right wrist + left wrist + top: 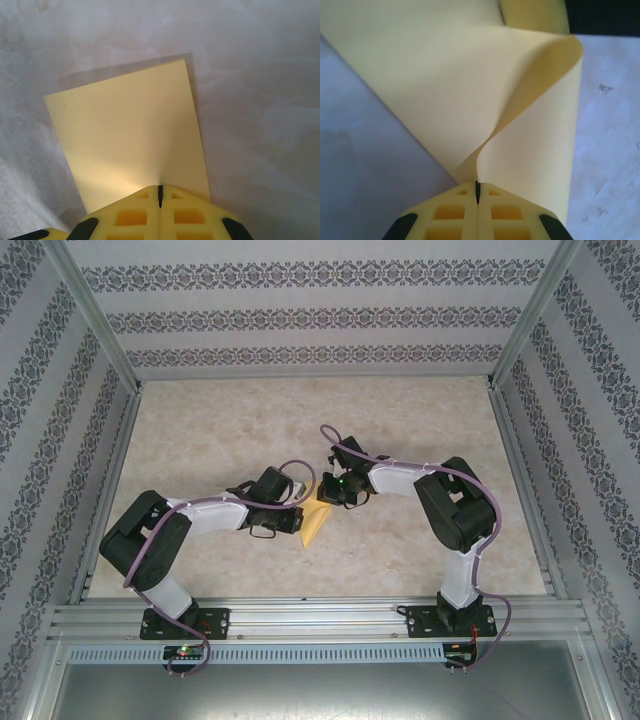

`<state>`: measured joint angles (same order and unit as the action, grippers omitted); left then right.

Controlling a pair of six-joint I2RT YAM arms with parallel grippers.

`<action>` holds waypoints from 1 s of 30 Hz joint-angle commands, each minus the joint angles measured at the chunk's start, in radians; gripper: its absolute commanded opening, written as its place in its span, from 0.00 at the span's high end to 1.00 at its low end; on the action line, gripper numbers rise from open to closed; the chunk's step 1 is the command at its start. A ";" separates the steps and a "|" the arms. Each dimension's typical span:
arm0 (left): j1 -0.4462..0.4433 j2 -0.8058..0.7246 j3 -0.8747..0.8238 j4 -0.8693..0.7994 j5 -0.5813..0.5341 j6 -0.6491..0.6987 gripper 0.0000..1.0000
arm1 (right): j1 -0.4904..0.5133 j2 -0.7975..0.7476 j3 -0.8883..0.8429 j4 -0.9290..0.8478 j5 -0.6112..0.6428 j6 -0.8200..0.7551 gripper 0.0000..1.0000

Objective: Fold a paper plane with a square sheet of paper (pick it up from the middle)
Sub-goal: Third fold the triangle at the center of the table.

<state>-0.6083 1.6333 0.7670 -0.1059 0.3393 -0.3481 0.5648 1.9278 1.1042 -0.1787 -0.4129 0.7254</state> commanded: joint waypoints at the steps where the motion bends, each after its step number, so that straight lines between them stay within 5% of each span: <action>1: 0.008 -0.025 -0.011 -0.019 -0.016 -0.009 1.00 | -0.010 0.040 0.001 -0.042 0.009 -0.023 1.00; 30: 0.008 -0.005 0.050 -0.034 -0.043 0.025 1.00 | -0.010 0.044 0.006 -0.055 0.008 -0.023 1.00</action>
<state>-0.6083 1.6276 0.7792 -0.1093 0.3180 -0.3462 0.5644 1.9381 1.1130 -0.1802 -0.4324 0.7254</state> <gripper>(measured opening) 0.058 0.054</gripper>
